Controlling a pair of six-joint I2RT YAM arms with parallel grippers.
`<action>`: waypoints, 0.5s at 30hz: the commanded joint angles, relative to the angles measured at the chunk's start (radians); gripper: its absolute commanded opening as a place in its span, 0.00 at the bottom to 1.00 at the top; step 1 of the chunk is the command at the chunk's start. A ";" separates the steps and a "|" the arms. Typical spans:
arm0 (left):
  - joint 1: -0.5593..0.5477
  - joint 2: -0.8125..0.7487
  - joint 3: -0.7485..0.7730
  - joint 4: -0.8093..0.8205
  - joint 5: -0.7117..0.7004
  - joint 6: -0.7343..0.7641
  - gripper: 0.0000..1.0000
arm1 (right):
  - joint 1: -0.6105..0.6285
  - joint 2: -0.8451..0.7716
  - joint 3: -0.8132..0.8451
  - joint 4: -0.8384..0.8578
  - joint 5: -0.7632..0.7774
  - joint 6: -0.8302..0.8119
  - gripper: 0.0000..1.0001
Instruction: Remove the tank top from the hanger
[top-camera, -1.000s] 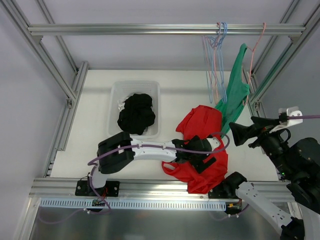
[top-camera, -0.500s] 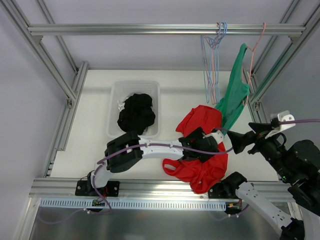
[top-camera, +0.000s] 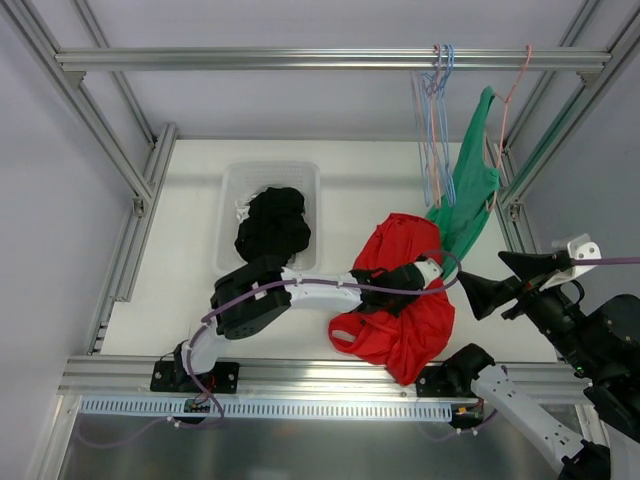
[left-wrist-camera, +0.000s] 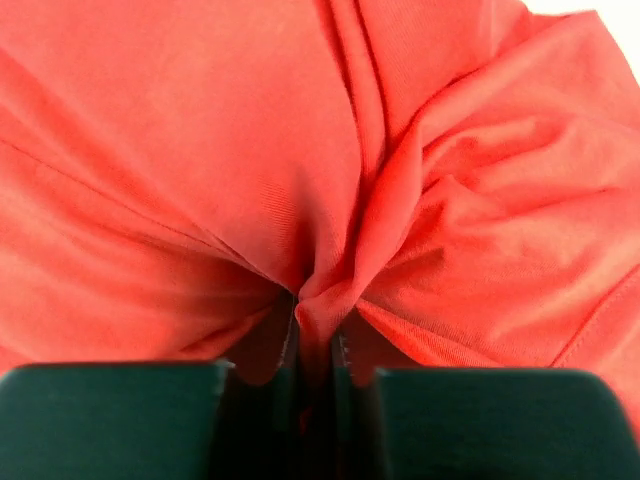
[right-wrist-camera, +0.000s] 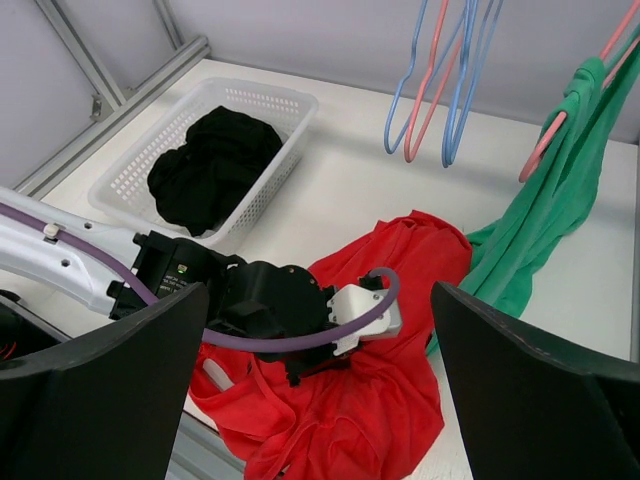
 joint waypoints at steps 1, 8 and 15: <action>-0.008 -0.067 -0.114 -0.091 0.087 -0.083 0.00 | 0.005 -0.030 0.018 0.041 -0.030 0.010 1.00; -0.008 -0.380 -0.288 -0.112 -0.222 -0.138 0.00 | 0.005 -0.052 -0.010 0.079 -0.030 0.018 1.00; -0.008 -0.662 -0.283 -0.126 -0.361 -0.091 0.00 | 0.005 -0.062 -0.031 0.114 -0.016 0.022 1.00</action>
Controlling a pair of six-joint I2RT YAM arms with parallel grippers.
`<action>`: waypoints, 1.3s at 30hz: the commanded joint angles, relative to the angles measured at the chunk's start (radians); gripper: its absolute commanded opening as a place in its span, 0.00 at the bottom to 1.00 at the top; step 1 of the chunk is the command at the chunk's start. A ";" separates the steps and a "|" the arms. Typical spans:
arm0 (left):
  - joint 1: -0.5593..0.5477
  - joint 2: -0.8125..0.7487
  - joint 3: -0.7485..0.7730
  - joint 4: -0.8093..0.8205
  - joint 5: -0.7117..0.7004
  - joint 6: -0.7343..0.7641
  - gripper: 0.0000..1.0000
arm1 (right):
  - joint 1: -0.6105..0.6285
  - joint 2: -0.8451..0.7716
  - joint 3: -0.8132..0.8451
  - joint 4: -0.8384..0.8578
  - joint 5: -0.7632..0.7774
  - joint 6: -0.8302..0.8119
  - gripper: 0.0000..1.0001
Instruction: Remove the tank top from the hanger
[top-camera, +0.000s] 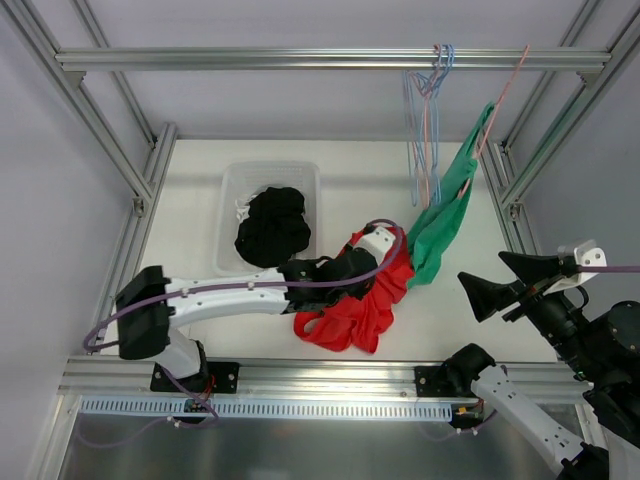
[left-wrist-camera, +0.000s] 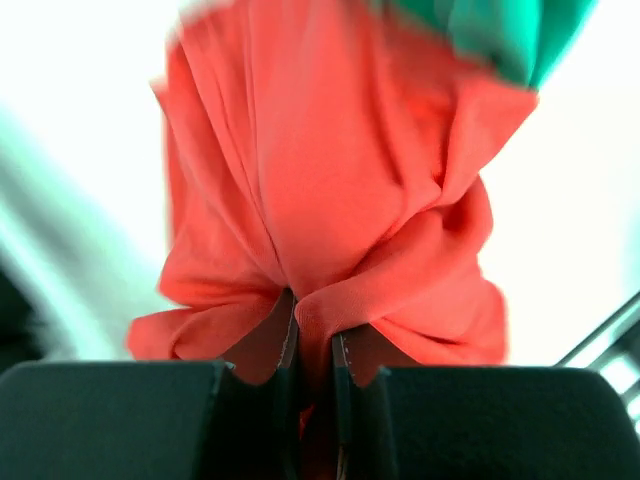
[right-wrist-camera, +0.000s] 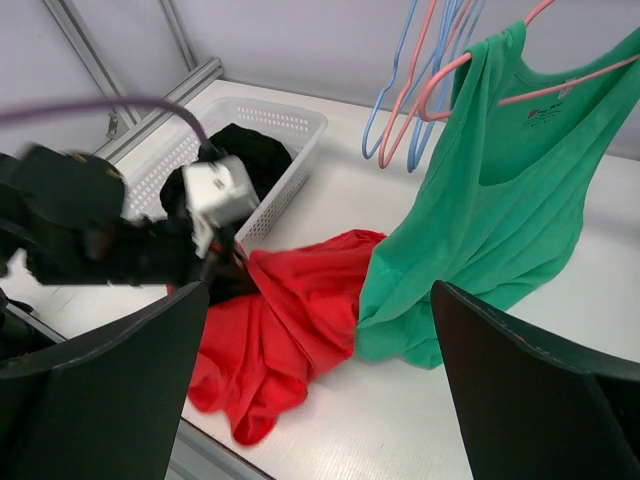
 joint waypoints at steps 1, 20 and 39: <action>-0.005 -0.138 0.028 -0.001 -0.122 0.022 0.00 | 0.005 -0.013 -0.003 0.069 -0.001 0.013 1.00; -0.005 -0.151 -0.021 -0.036 0.108 -0.084 0.08 | 0.005 -0.030 -0.009 0.085 0.016 0.014 0.99; -0.026 -0.170 -0.101 -0.024 0.114 -0.134 0.35 | 0.005 -0.004 -0.001 0.086 -0.001 0.024 0.99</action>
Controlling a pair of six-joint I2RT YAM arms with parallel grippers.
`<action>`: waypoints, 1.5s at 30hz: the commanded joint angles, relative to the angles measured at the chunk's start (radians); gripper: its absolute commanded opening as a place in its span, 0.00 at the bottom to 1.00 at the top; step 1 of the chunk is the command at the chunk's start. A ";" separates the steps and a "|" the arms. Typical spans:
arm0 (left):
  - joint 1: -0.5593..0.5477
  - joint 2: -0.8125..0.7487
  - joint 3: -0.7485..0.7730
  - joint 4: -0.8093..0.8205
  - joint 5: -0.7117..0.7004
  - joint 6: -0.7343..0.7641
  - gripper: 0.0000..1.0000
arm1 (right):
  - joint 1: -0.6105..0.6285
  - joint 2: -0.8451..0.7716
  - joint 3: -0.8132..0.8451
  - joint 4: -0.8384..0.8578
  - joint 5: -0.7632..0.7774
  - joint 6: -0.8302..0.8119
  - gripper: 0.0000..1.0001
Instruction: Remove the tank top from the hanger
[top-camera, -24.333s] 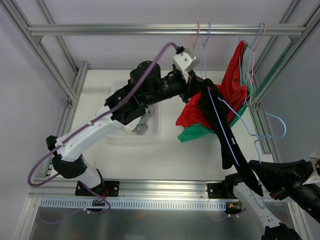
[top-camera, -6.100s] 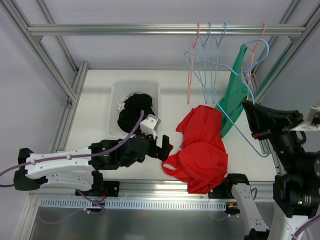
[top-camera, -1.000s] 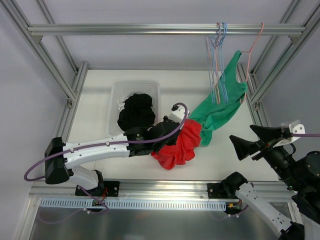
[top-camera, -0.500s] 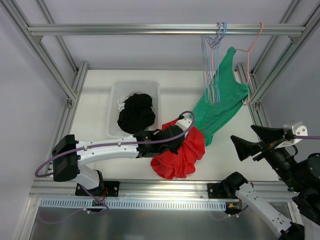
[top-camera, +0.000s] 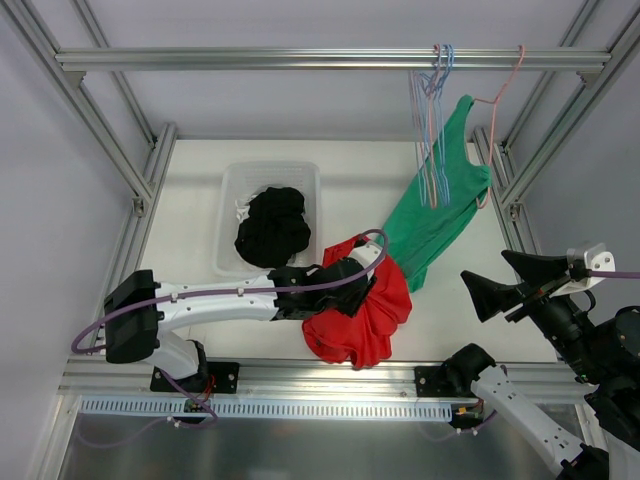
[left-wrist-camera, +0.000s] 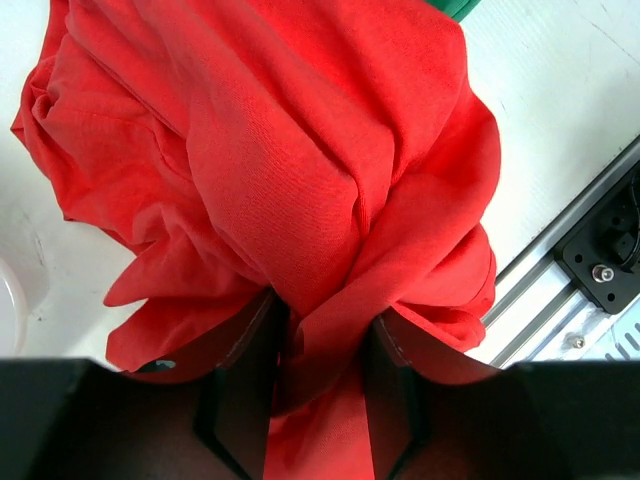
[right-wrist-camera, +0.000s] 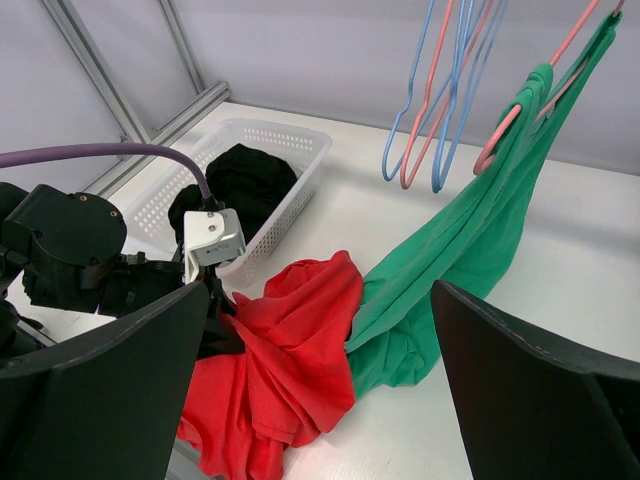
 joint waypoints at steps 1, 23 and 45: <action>-0.012 -0.057 -0.010 0.030 -0.025 -0.009 0.33 | 0.005 0.014 0.006 0.050 -0.007 0.015 0.99; -0.029 -0.334 0.121 -0.053 -0.231 0.089 0.00 | 0.005 0.014 -0.006 0.061 0.010 0.012 0.99; 0.388 -0.146 0.929 -0.217 -0.357 0.408 0.00 | 0.005 0.106 0.035 0.125 0.016 -0.014 1.00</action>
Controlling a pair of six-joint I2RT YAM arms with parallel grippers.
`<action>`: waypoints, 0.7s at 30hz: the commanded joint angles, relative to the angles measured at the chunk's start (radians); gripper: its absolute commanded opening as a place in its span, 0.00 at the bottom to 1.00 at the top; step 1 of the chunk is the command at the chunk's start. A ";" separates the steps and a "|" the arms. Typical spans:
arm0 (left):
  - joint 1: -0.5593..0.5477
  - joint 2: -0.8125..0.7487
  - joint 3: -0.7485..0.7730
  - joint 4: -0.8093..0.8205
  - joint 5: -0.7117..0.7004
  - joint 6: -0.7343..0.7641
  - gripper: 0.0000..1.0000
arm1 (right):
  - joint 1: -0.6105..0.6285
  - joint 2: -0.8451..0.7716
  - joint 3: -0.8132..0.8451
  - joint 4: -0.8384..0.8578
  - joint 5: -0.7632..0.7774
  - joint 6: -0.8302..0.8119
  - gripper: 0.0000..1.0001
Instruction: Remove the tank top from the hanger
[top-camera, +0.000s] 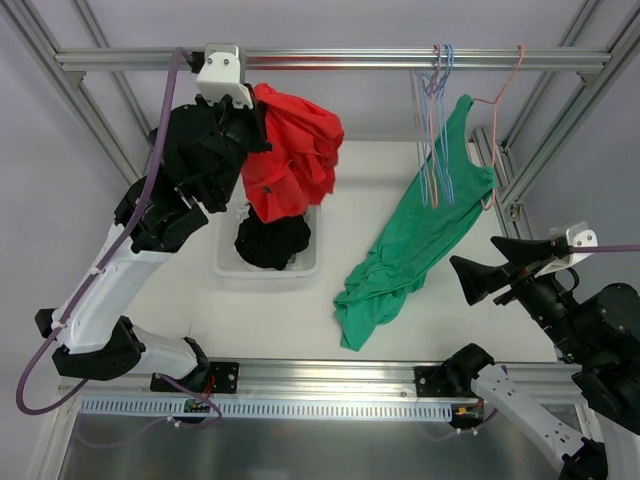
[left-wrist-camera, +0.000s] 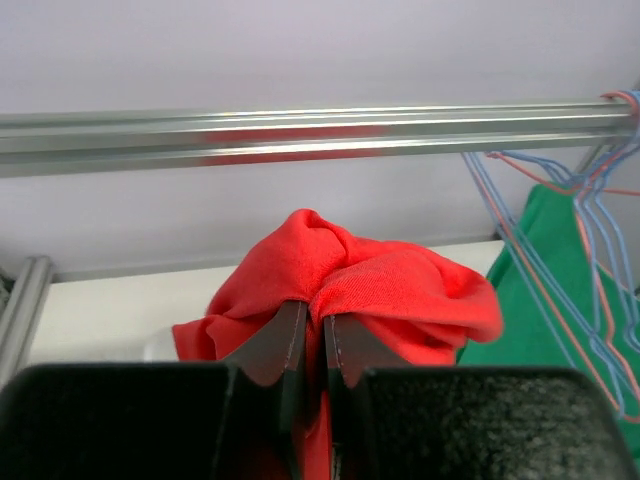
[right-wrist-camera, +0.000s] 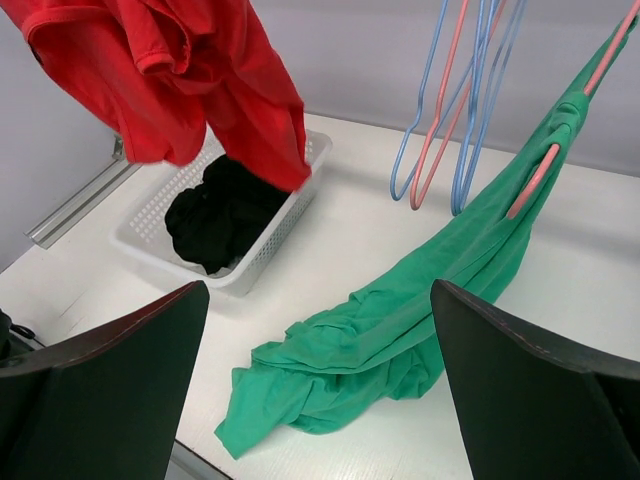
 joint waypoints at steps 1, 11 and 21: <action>0.059 -0.006 0.050 -0.013 0.044 0.033 0.00 | 0.005 0.031 0.041 0.064 0.016 -0.019 0.99; 0.246 -0.061 -0.146 -0.032 0.226 -0.108 0.00 | 0.005 0.061 0.035 0.088 -0.010 -0.011 0.99; 0.323 -0.084 -0.218 -0.032 0.363 -0.148 0.00 | 0.005 0.083 0.027 0.098 -0.033 -0.010 0.99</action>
